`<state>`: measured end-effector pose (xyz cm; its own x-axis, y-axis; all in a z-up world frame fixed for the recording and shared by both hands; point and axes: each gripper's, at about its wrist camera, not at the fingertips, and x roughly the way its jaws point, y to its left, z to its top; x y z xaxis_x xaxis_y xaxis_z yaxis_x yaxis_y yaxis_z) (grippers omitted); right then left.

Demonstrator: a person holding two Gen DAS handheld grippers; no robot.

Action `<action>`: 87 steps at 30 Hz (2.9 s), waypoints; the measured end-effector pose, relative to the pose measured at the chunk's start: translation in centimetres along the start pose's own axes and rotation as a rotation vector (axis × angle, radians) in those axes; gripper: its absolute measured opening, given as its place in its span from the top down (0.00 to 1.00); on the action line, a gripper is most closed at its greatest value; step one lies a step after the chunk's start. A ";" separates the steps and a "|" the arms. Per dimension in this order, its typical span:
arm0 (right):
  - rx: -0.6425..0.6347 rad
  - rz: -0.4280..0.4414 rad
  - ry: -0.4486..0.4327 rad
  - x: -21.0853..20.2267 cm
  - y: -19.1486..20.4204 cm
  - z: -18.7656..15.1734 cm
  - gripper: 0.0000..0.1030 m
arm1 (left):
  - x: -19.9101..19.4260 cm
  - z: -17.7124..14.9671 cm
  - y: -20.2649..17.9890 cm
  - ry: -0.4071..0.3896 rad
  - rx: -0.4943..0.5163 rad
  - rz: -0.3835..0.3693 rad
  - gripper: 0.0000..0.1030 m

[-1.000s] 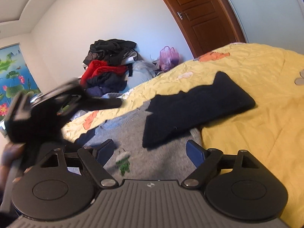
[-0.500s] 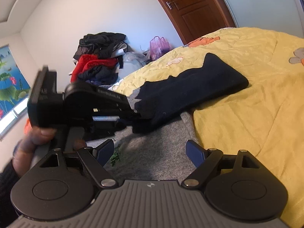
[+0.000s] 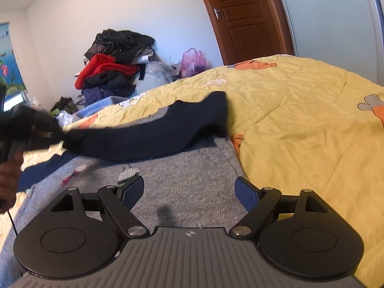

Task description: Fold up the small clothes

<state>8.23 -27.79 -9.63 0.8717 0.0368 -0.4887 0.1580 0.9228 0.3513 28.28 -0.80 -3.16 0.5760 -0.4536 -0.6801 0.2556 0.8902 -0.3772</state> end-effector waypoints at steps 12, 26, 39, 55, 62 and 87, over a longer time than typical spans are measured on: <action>-0.163 -0.005 -0.026 5.5 5.7 8.2 0.00 | 1.8 -1.6 2.4 0.024 -0.047 -0.033 0.96; -0.306 -0.138 0.151 16.5 6.7 6.8 0.00 | -9.3 -3.3 9.7 -0.162 -0.187 -0.130 0.75; -0.308 -0.145 0.143 16.5 6.9 6.7 0.00 | -22.6 -2.6 34.1 -0.542 -0.807 0.262 0.11; -0.307 -0.147 0.143 16.5 6.9 6.7 0.00 | -16.4 0.4 41.4 -0.500 -0.922 0.205 0.44; -0.307 -0.147 0.143 16.5 6.9 6.7 0.00 | -15.2 2.3 39.5 -0.393 -0.723 0.467 0.94; -0.302 -0.144 0.143 16.3 6.8 6.7 0.00 | 0.3 -3.2 1.1 -0.157 0.335 0.200 0.85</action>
<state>26.67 -23.45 -9.83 0.7738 -0.0680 -0.6298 0.1112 0.9934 0.0294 26.29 -0.12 -5.79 0.7446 -0.2815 -0.6052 0.3504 0.9366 -0.0045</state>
